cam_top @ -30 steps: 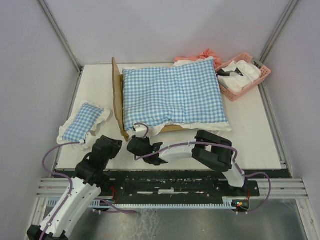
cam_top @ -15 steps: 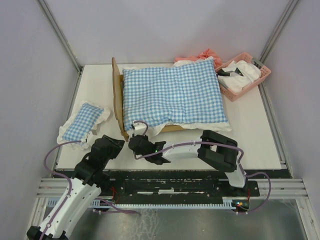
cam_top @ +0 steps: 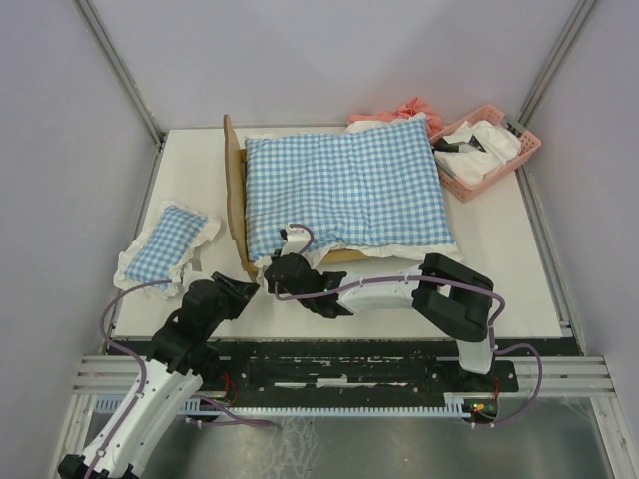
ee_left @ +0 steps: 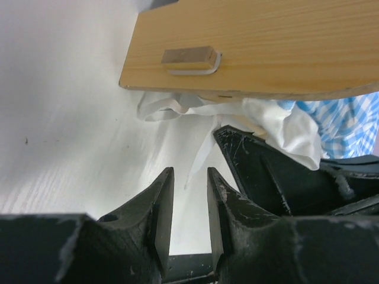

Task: Set up the pet bed
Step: Tie the ropes to the bed frame.

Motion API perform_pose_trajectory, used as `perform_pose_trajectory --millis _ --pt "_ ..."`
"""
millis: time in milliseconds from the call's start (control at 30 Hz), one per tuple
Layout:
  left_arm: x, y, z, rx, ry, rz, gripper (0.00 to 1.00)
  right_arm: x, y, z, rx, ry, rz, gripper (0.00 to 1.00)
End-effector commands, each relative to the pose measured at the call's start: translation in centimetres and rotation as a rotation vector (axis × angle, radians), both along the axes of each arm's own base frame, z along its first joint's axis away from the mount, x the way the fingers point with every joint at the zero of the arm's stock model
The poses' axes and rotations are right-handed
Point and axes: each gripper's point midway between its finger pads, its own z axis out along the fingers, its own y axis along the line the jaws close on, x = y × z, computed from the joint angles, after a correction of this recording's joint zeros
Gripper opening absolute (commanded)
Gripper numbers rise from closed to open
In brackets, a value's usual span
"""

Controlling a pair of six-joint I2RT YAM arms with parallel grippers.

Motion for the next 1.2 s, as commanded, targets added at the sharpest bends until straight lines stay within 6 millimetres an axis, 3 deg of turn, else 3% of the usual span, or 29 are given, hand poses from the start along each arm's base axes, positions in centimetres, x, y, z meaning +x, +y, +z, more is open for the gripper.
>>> perform_pose_trajectory --millis 0,267,667,1000,1167 --pt "0.4 -1.8 0.9 -0.067 -0.067 -0.077 0.35 0.2 0.6 3.8 0.15 0.015 -0.027 0.02" --pt "0.9 -2.9 2.5 -0.072 -0.173 -0.153 0.37 0.1 -0.5 4.4 0.196 0.013 -0.046 0.02" --pt "1.1 -3.9 3.2 -0.078 -0.241 -0.22 0.41 -0.7 -0.7 6.4 0.263 0.015 0.003 0.02" --pt "0.2 -4.7 3.8 -0.12 -0.243 -0.269 0.42 -1.0 -0.4 6.4 0.315 0.073 0.016 0.02" --pt "-0.2 -4.7 4.8 -0.126 -0.285 -0.282 0.42 -1.4 -0.5 7.6 0.389 0.101 0.014 0.02"
